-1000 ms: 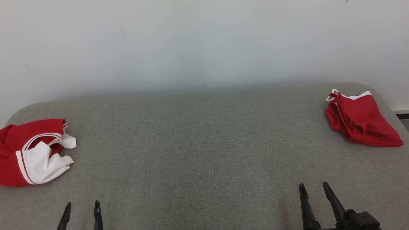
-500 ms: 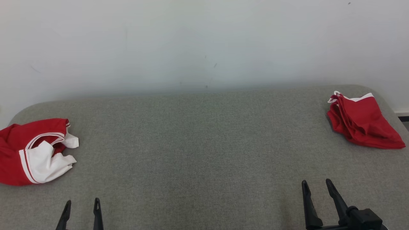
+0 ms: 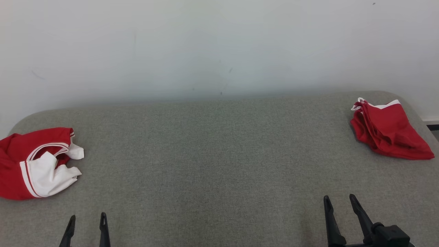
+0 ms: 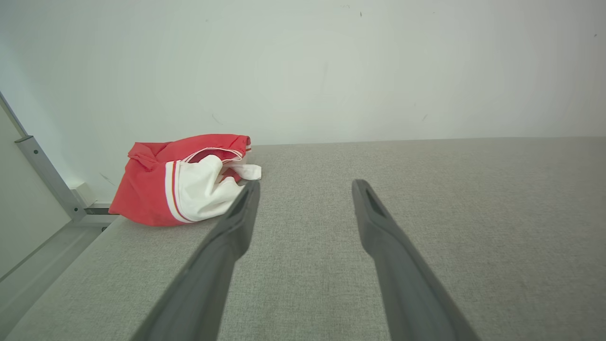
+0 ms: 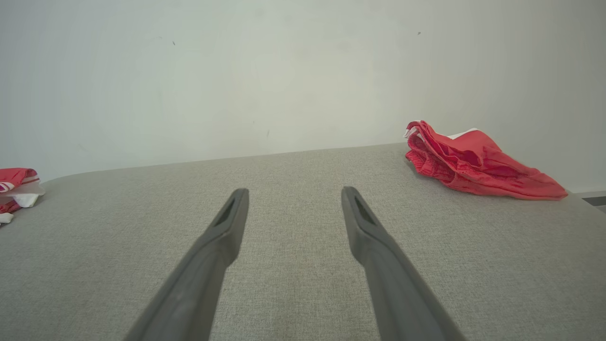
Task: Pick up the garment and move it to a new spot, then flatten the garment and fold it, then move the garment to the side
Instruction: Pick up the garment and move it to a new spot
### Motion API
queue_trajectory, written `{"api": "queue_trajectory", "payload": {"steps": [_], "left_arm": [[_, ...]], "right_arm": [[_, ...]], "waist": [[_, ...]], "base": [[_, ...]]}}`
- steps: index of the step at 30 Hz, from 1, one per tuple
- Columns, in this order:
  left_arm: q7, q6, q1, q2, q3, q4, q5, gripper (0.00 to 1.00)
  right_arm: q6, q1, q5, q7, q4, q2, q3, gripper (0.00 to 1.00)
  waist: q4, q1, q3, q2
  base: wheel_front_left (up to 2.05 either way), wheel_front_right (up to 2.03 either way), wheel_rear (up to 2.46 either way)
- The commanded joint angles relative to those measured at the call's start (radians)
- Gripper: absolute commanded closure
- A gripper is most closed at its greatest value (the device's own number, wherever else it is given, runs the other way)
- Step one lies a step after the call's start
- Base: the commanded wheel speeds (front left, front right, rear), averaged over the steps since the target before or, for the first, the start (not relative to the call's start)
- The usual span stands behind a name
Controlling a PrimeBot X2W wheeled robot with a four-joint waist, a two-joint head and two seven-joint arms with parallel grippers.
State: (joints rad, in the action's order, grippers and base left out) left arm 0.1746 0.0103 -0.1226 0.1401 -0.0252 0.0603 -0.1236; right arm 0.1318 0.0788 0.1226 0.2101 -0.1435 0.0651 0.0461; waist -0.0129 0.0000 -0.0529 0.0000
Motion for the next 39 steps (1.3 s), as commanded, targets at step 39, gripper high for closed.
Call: {"api": "queue_trajectory", "payload": {"steps": [39], "left_arm": [[-0.022,0.060,-0.047,0.036,-0.014,-0.038,-0.025,0.00]], "right_arm": [[-0.003,0.040,0.015,0.007,-0.015,-0.014,0.017,0.00]], "waist": [[0.390,0.0000,0.013,0.0000]], "base": [[0.00,0.00,0.00]]}}
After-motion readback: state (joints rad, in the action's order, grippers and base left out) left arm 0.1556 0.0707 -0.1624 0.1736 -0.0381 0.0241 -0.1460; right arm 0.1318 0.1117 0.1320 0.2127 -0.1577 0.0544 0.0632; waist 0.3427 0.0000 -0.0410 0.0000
